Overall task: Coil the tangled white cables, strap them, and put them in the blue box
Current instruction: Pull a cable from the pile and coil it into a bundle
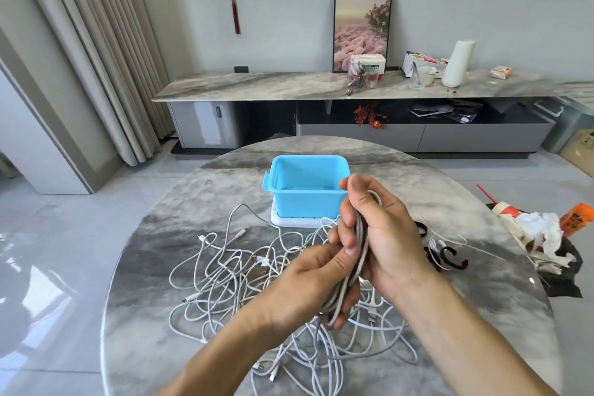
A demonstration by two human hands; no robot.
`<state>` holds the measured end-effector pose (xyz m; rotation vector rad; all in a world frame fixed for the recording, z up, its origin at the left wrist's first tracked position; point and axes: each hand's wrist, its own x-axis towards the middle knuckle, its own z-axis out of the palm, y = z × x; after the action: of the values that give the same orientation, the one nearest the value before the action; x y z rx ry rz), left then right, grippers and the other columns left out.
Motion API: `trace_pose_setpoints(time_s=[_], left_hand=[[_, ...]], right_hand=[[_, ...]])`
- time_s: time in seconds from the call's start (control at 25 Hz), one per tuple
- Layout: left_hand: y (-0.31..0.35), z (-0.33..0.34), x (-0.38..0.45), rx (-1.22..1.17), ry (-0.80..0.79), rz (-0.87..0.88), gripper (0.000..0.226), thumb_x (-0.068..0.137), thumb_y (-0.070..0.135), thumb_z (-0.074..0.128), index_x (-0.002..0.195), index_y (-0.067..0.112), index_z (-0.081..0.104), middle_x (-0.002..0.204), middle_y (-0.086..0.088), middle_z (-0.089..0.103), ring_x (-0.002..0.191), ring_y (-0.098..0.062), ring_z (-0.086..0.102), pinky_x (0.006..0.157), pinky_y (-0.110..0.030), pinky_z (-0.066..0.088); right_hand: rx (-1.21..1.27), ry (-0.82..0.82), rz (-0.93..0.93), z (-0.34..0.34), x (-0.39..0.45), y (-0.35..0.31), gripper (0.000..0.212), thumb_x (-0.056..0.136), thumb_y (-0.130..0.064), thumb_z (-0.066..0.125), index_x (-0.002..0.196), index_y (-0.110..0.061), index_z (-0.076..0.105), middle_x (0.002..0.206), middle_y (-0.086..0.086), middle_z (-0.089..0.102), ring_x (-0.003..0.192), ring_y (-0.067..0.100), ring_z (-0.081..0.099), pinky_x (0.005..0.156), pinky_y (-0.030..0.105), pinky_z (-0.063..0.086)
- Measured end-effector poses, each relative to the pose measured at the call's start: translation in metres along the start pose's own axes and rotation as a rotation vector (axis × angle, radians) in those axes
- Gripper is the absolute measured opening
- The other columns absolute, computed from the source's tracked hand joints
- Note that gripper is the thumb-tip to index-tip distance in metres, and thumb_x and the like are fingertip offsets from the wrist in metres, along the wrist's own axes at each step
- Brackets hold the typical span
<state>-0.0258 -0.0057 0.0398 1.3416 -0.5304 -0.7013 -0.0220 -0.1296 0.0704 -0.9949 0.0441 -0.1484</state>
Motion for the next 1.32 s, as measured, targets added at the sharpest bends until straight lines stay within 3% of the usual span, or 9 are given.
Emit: trace_pose_setpoints(time_s=[0.12, 0.24, 0.44, 0.56, 0.72, 0.88, 1.0, 1.12, 1.32], left_hand=[[-0.002, -0.001, 0.000, 0.036, 0.021, 0.009, 0.045, 0.091, 0.044, 0.051, 0.087, 0.000, 0.053, 0.054, -0.009, 0.052, 0.043, -0.021, 0.043, 0.048, -0.031, 0.031], [-0.003, -0.001, -0.001, 0.112, 0.023, 0.013, 0.025, 0.089, 0.031, 0.060, 0.085, 0.007, 0.055, 0.059, -0.015, 0.053, 0.046, -0.019, 0.045, 0.047, -0.024, 0.034], [-0.004, 0.002, 0.000, -0.138, -0.119, 0.018, 0.006, 0.092, 0.010, 0.054, 0.096, 0.007, 0.054, 0.072, -0.013, 0.060, 0.053, -0.024, 0.060, 0.053, -0.029, 0.049], [0.000, 0.002, -0.002, -0.223, -0.170, -0.012, 0.008, 0.095, 0.010, 0.051, 0.102, 0.007, 0.051, 0.070, -0.011, 0.056, 0.044, -0.018, 0.055, 0.043, -0.023, 0.044], [0.001, 0.001, -0.001, -0.215, -0.140, -0.099, 0.003, 0.094, 0.017, 0.053, 0.094, 0.016, 0.056, 0.060, -0.002, 0.039, 0.038, -0.007, 0.032, 0.039, -0.012, 0.023], [-0.006, -0.001, 0.003, -0.165, -0.084, -0.133, 0.008, 0.093, 0.020, 0.053, 0.090, 0.012, 0.054, 0.059, -0.002, 0.036, 0.037, -0.008, 0.029, 0.039, -0.014, 0.023], [-0.007, -0.001, 0.003, -0.135, -0.075, -0.131, 0.009, 0.091, 0.018, 0.054, 0.092, 0.009, 0.054, 0.057, -0.003, 0.037, 0.036, -0.011, 0.033, 0.038, -0.018, 0.025], [-0.003, -0.004, 0.002, -0.093, -0.075, -0.152, 0.009, 0.086, 0.016, 0.055, 0.091, 0.008, 0.055, 0.056, -0.005, 0.040, 0.035, -0.015, 0.036, 0.039, -0.022, 0.026], [-0.001, -0.003, -0.002, -0.110, -0.072, -0.107, 0.032, 0.100, 0.039, 0.047, 0.089, 0.012, 0.059, 0.059, -0.005, 0.040, 0.037, -0.014, 0.036, 0.038, -0.020, 0.031]], right_hand=[[-0.064, 0.084, -0.047, 0.003, -0.001, 0.005, 0.026, 0.089, -0.033, 0.059, 0.094, -0.008, 0.060, 0.053, 0.002, 0.041, 0.032, 0.012, 0.035, 0.046, 0.026, 0.046], [-0.024, 0.154, 0.004, 0.002, -0.002, 0.007, 0.037, 0.095, -0.044, 0.052, 0.079, -0.011, 0.053, 0.050, 0.002, 0.037, 0.034, 0.014, 0.032, 0.047, 0.028, 0.043], [0.066, 0.201, 0.035, 0.001, 0.001, -0.001, 0.044, 0.097, -0.051, 0.046, 0.071, -0.015, 0.045, 0.049, 0.002, 0.040, 0.033, 0.015, 0.034, 0.042, 0.028, 0.045], [0.093, 0.171, 0.081, 0.000, 0.002, -0.008, 0.045, 0.097, -0.051, 0.046, 0.069, -0.017, 0.045, 0.053, 0.001, 0.046, 0.035, 0.013, 0.041, 0.039, 0.028, 0.047], [0.181, 0.100, 0.265, -0.008, 0.006, -0.017, 0.040, 0.097, -0.048, 0.049, 0.069, -0.018, 0.046, 0.054, -0.004, 0.041, 0.037, 0.010, 0.038, 0.041, 0.026, 0.045], [0.176, 0.118, 0.371, -0.014, 0.007, -0.021, 0.038, 0.096, -0.045, 0.054, 0.070, -0.017, 0.051, 0.054, -0.002, 0.040, 0.043, 0.012, 0.037, 0.045, 0.028, 0.043], [0.154, 0.157, 0.316, -0.012, 0.008, -0.012, 0.036, 0.100, -0.036, 0.049, 0.070, -0.016, 0.048, 0.052, -0.002, 0.036, 0.039, 0.012, 0.031, 0.040, 0.023, 0.032], [0.074, 0.154, 0.159, -0.008, 0.008, 0.002, 0.020, 0.103, -0.018, 0.042, 0.090, -0.011, 0.056, 0.053, -0.001, 0.038, 0.036, 0.009, 0.026, 0.037, 0.019, 0.024], [0.018, 0.084, 0.019, -0.006, 0.005, 0.003, 0.019, 0.103, -0.008, 0.040, 0.107, -0.011, 0.059, 0.063, 0.003, 0.052, 0.039, 0.014, 0.040, 0.036, 0.022, 0.036]])
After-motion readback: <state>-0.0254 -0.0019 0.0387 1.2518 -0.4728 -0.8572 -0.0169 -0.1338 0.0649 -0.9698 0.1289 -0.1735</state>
